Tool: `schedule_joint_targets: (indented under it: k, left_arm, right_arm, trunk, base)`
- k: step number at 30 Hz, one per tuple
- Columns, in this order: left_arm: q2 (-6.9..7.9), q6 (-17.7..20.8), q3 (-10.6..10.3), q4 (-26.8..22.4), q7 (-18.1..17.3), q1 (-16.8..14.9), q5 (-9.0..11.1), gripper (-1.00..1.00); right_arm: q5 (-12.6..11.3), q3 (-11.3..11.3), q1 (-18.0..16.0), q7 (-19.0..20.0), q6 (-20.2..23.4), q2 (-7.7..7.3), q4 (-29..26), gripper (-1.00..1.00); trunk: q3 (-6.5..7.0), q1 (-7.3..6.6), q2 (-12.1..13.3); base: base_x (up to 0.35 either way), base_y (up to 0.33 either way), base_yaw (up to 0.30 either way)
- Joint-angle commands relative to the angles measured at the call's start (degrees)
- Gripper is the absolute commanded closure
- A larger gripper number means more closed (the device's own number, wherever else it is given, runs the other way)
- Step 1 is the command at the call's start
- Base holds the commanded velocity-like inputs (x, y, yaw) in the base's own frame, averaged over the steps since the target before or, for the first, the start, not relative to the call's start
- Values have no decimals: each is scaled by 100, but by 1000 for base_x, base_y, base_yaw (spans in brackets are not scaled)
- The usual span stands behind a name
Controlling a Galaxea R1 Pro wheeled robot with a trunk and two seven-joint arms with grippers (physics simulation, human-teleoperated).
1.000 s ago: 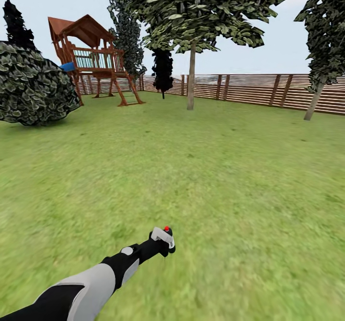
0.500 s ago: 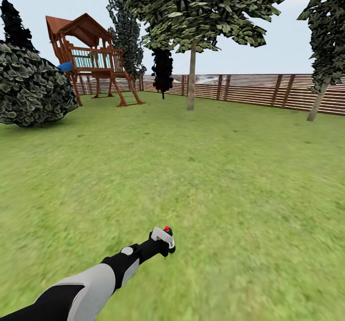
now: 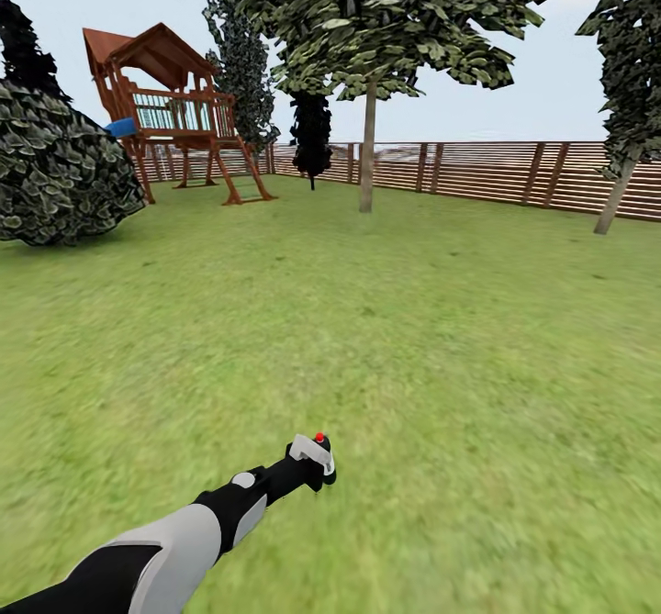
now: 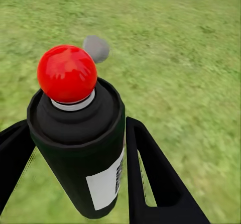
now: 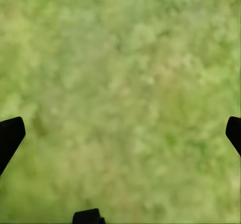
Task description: In the garden, pick up the pesticide atomizer on the floor and spray pesticide onto both trees until each tree trunk is fully covered.
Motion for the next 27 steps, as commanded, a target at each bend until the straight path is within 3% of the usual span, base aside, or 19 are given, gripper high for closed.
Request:
schedule_joint_targets:
  k: [1, 27]
  left_arm:
    - [0, -2, 7, -1, 5, 0, 2, 100]
    - [3, -2, 7, -1, 5, 0, 2, 100]
  right_arm:
    - [0, 0, 0, 1, 0, 0, 0, -100]
    - [0, 1, 0, 2, 0, 0, 0, -100]
  trunk:
    - [0, 0, 0]
    - [0, 0, 0]
  base:
    - [347, 0, 0]
    - [348, 0, 0]
